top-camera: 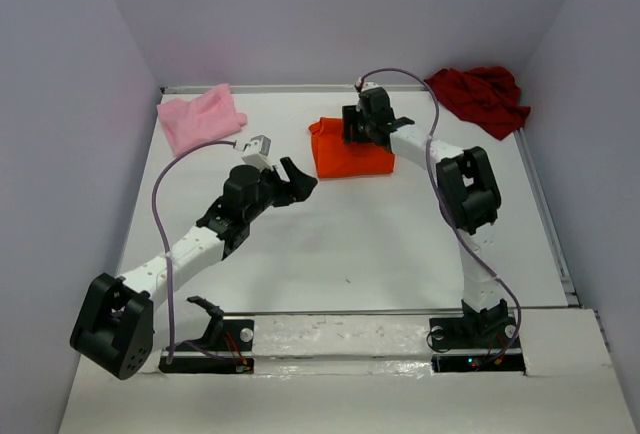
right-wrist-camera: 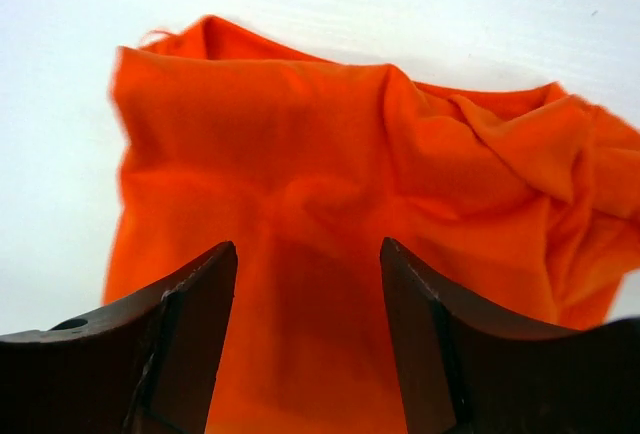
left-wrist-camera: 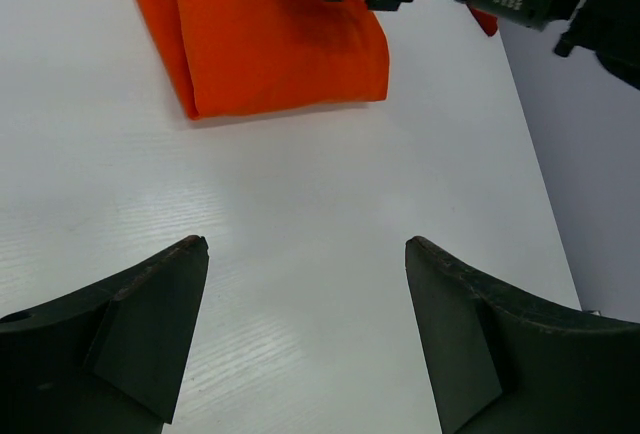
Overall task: Fold and stack the t-shirts
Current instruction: Smooth out the square-folded T-shirt at the center of the board, then pick up the square-folded T-shirt from the center of the board, then pass from the right arm to the left, then place the square-folded T-shirt at the corner of the board.
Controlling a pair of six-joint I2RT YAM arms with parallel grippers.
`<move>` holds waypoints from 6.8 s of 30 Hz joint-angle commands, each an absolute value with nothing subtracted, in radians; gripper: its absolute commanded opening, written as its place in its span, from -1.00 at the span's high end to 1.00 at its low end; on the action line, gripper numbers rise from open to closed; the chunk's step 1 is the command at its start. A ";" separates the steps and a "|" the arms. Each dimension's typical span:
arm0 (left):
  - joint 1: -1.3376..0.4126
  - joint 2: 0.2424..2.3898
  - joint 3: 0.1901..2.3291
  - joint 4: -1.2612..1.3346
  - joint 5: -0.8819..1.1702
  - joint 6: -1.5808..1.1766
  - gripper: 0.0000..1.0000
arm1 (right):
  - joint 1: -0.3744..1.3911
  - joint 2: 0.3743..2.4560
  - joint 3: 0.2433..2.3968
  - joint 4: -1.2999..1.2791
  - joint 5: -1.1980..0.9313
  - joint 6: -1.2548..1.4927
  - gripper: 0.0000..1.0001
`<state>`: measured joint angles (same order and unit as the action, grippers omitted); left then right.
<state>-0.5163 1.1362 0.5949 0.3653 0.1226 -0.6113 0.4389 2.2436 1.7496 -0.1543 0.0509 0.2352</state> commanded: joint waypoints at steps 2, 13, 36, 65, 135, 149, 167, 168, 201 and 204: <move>-0.522 1.160 0.587 0.406 0.101 -0.615 -0.77 | 0.457 2.030 1.756 -0.305 0.031 0.156 -0.31; -0.523 1.273 0.637 0.443 0.140 -0.621 -0.79 | 0.511 1.888 1.534 -0.406 -0.098 0.138 -0.59; -0.503 1.364 0.629 0.489 0.221 -0.653 -0.80 | 0.653 2.029 1.549 -0.325 0.333 -0.316 -0.65; -0.356 1.256 0.549 0.502 0.272 -0.716 -0.79 | 0.653 2.131 1.517 -0.253 0.248 -0.282 0.98; -0.305 2.241 1.149 0.927 0.503 -1.015 -0.84 | 0.615 1.983 1.592 -0.410 0.169 -0.209 1.00; -0.321 2.316 1.328 0.798 0.515 -0.989 -0.75 | 0.615 1.990 1.598 -0.414 0.176 -0.215 1.00; -0.308 2.319 1.426 0.602 0.526 -0.879 1.00 | 0.615 1.939 1.556 -0.468 0.184 -0.003 -0.26; -0.307 2.315 1.442 0.568 0.520 -0.861 1.00 | 0.615 1.884 1.522 -0.457 0.145 0.049 -0.29; -0.023 2.382 2.183 -0.158 0.310 -0.488 1.00 | 1.003 1.712 0.867 -0.017 -0.023 0.295 -0.22; -0.012 2.391 2.230 -0.146 0.288 -0.486 1.00 | 1.014 1.706 0.864 -0.018 -0.026 0.295 -0.22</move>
<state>-0.0357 2.4142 2.1159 -0.1837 0.3004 -0.4942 0.9974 1.6840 0.8833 -0.0513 -0.0017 0.2813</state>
